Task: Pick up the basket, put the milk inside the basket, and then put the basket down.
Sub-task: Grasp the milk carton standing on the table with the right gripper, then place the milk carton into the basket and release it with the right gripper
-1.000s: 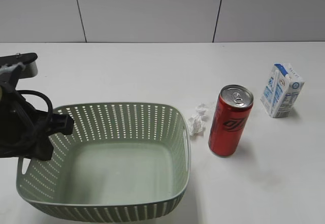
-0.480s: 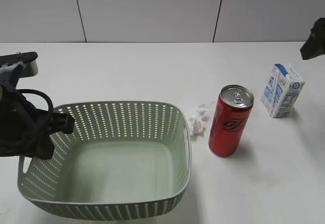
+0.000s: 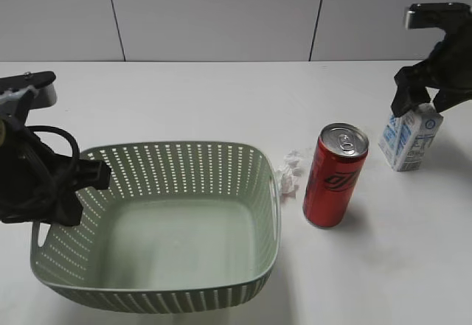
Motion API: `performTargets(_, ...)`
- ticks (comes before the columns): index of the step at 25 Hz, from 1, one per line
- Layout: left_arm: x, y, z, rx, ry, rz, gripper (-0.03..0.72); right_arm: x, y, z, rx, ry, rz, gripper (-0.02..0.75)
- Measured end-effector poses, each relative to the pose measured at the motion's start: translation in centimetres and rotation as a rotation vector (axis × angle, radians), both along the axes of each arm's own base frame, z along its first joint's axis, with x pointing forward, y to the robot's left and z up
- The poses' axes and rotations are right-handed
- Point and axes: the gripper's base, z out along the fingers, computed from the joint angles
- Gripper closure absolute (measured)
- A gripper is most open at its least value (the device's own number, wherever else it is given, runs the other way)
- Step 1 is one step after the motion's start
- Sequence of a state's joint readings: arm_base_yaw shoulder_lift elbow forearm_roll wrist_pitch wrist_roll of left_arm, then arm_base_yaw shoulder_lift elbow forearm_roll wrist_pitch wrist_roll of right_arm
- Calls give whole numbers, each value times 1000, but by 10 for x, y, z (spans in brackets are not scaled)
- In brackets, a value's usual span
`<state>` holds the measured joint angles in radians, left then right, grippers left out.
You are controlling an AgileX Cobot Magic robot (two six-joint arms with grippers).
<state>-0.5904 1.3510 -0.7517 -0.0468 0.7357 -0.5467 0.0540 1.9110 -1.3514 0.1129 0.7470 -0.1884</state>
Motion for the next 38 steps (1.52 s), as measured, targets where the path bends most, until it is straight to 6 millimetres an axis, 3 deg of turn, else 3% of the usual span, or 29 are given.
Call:
performTargets(5,1,0,0,-5,-8,0,682,14,1,-27,-4,53,2,142)
performTargets(12,2,-1,1,-12,-21,0,682,16,1,-47,-5,113,2,174)
performTargets(15,2,-1,1,-12,-27,-1,682,16,1,-47,-4,124,4,250)
performTargets(18,2,-1,1,-13,-29,-2,682,15,1,-45,-4,142,6,393)
performTargets(22,3,-1,1,-12,-30,-2,682,16,2,-38,-2,182,12,406)
performTargets(27,3,-1,1,-11,-30,-3,682,18,3,-18,3,200,18,406)
performTargets(30,2,-1,1,-8,-25,-3,682,13,3,4,7,173,16,406)
performTargets(38,4,-2,-6,9,1,-3,682,-35,13,111,7,1,65,406)
